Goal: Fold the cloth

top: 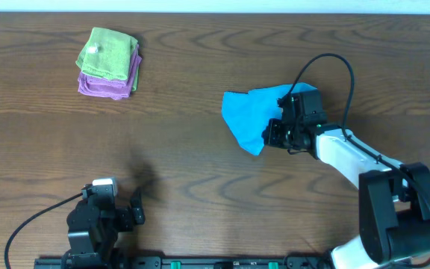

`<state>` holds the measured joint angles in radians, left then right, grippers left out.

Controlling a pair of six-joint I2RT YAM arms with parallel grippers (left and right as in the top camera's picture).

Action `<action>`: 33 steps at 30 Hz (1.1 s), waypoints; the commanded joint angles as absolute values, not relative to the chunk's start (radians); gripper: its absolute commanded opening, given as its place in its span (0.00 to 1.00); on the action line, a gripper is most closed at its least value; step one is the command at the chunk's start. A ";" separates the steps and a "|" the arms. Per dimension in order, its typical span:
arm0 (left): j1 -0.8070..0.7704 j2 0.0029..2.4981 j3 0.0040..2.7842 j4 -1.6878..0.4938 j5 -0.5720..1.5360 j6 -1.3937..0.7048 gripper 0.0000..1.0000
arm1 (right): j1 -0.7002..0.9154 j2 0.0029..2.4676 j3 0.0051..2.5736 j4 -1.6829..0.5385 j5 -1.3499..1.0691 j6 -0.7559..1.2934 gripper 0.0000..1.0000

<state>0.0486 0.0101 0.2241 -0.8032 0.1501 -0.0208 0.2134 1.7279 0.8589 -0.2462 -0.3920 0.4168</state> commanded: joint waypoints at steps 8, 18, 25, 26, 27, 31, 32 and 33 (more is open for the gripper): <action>0.044 0.004 0.216 -0.864 0.139 0.004 0.95 | 0.237 1.419 0.854 -0.516 -0.434 0.334 0.01; 0.044 0.004 0.216 -0.864 0.139 0.004 0.95 | 0.296 1.014 0.854 -0.780 -0.434 0.326 0.01; 0.044 0.004 0.216 -0.864 0.139 0.004 0.95 | 0.296 0.859 0.855 -0.747 -0.437 0.375 0.01; 0.044 0.004 0.216 -0.864 0.139 0.004 0.95 | 0.295 0.860 0.855 -0.716 -0.432 0.385 0.01; 0.044 0.004 0.216 -0.864 0.139 0.004 0.95 | 0.295 0.866 0.855 -0.685 -0.421 0.396 0.01; 0.044 0.004 0.216 -0.864 0.139 0.004 0.95 | 0.295 0.926 0.855 -0.512 -0.491 0.434 0.01; 0.044 0.004 0.216 -0.864 0.139 0.004 0.95 | 0.296 0.942 0.856 -0.476 -0.543 0.434 0.01; 0.044 0.004 0.216 -0.864 0.139 0.004 0.95 | 0.298 0.958 0.857 -0.442 -0.594 0.449 0.01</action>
